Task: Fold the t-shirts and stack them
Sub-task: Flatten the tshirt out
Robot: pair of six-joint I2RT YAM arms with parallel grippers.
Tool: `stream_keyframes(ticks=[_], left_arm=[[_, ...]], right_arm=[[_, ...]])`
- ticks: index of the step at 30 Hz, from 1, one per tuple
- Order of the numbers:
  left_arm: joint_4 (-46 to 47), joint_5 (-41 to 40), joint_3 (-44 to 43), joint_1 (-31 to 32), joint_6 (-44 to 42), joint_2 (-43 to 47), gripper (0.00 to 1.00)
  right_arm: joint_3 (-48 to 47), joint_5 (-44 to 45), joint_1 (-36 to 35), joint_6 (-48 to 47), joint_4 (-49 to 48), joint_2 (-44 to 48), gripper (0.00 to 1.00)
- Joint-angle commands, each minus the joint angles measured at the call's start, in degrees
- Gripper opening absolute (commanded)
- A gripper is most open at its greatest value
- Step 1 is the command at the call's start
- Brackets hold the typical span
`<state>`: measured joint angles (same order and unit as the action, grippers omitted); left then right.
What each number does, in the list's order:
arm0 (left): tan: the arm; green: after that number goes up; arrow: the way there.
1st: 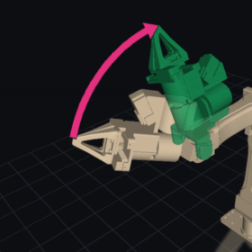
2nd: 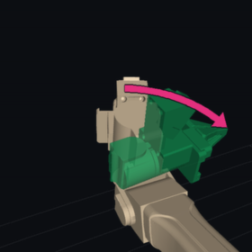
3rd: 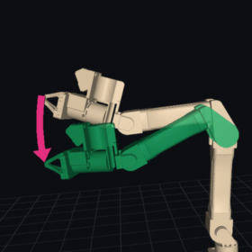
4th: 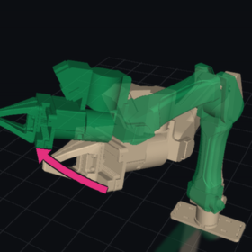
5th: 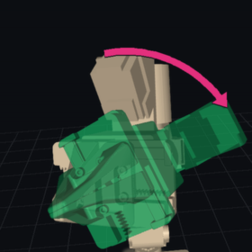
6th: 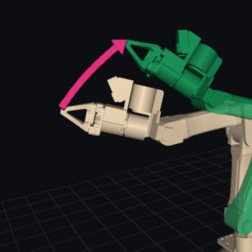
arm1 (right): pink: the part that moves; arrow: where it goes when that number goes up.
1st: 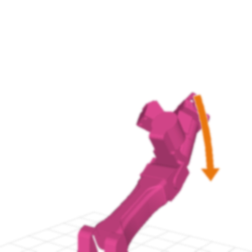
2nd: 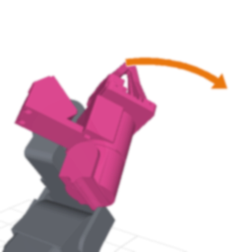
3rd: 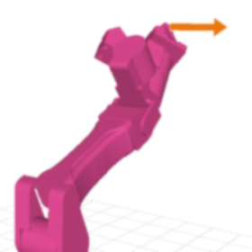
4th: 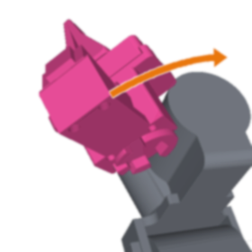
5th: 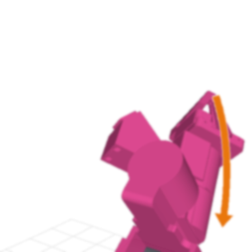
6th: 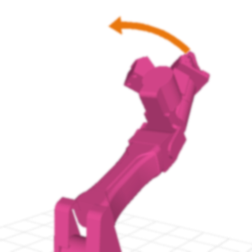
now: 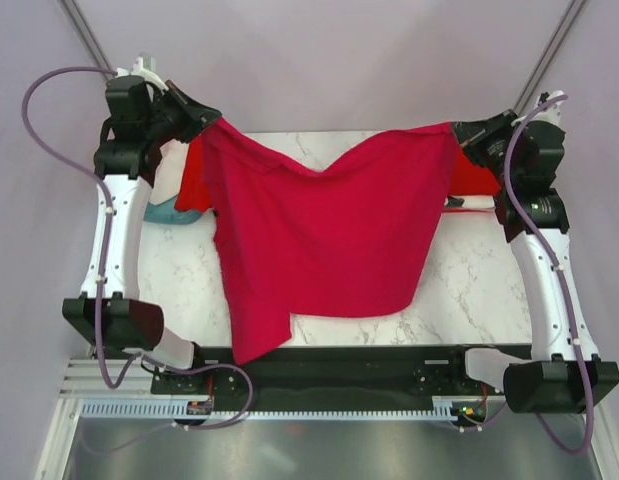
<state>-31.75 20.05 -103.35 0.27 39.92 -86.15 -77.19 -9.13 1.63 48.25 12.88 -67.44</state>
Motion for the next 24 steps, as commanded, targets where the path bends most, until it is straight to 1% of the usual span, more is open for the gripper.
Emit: stream_keyframes(ticks=[1,3,4,6,7,10,13,17,21,24], left_arm=[[2.3,2.97,-2.05,-0.19,0.51,1.6,0.02],[2.39,3.06,0.77,-0.19,0.42,1.69,0.02],[2.39,2.97,4.0,-0.19,0.25,2.21,0.02],[3.62,1.92,7.53,-0.19,0.07,3.44,0.02],[4.49,1.57,11.2,-0.19,-0.11,5.1,0.02],[5.99,-0.19,14.66,-0.19,-0.98,8.18,0.02],[5.91,-0.98,15.46,-0.19,-1.86,10.29,0.02],[5.91,-1.77,16.25,-0.19,-1.87,15.47,0.02],[5.73,-1.6,15.73,-0.19,-0.99,22.84,0.02],[3.89,-1.95,14.58,-0.19,-0.02,27.59,0.02]], right_arm=[[0.1,2.18,0.04,0.88,-1.2,1.0,0.0],[2.38,3.59,0.04,0.71,0.12,0.38,0.0],[3.44,3.76,0.04,0.62,0.12,0.29,0.0],[6.51,3.76,0.04,0.18,0.12,0.38,0.0],[7.31,3.68,0.04,-0.08,0.04,0.55,0.0],[9.16,2.98,0.04,-1.4,0.21,1.08,0.0],[9.86,2.01,0.04,-2.54,0.39,2.57,0.0],[10.22,0.52,0.04,-3.77,0.56,5.47,0.0],[9.34,-0.63,0.04,-4.57,1.09,10.04,0.0],[7.58,-1.94,0.04,-5.18,1.7,13.82,0.0]])
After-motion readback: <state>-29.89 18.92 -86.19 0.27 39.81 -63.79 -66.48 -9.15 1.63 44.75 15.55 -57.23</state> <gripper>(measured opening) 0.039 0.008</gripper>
